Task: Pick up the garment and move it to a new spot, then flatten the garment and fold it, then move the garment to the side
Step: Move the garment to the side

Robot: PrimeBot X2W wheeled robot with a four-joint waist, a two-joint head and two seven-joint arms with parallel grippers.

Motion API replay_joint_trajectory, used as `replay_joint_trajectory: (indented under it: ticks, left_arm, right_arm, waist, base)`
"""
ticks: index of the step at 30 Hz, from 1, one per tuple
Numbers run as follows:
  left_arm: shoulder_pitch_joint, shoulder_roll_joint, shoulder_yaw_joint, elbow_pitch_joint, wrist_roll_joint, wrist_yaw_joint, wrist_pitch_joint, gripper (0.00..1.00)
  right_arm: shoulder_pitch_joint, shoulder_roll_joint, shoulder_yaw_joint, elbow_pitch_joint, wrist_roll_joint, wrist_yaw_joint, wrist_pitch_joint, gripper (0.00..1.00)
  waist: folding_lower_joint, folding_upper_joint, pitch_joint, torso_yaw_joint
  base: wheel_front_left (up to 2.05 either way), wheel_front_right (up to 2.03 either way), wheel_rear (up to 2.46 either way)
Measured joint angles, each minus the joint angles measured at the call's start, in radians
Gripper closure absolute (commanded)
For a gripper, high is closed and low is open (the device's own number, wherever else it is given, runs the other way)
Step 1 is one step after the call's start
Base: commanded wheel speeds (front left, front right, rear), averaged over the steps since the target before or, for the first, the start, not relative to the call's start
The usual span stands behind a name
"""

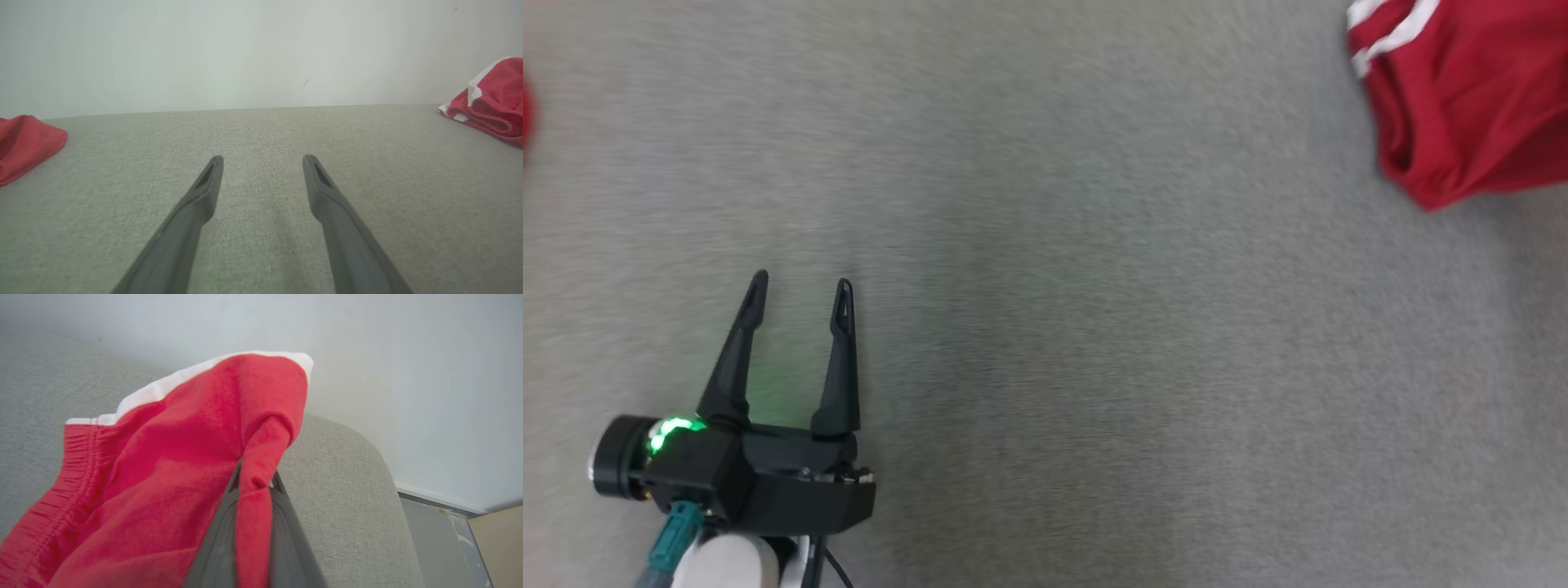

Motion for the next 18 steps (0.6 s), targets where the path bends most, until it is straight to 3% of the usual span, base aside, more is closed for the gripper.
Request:
replay_joint_trajectory:
  ticks: [10, 18]
  left_arm:
    - [-0.018, 0.04, 0.012, -0.058, 0.028, -0.005, 0.0, 0.0]
    - [-0.022, 0.053, 0.013, -0.115, 0.043, -0.005, -0.005, 0.0]
  right_arm:
    - [-0.097, -0.103, 0.004, -0.002, 0.004, 0.0, -0.014, 1.0]
    - [-0.171, -0.137, 0.009, 0.065, -0.021, 0.0, -0.024, 1.0]
  waist:
    - [0.0, 0.0, 0.127, -0.122]
    - [-0.0004, -0.0004, 0.197, -0.163]
  base:
    - [0.0, 0.0, 0.0]
    - [0.0, 0.0, 0.0]
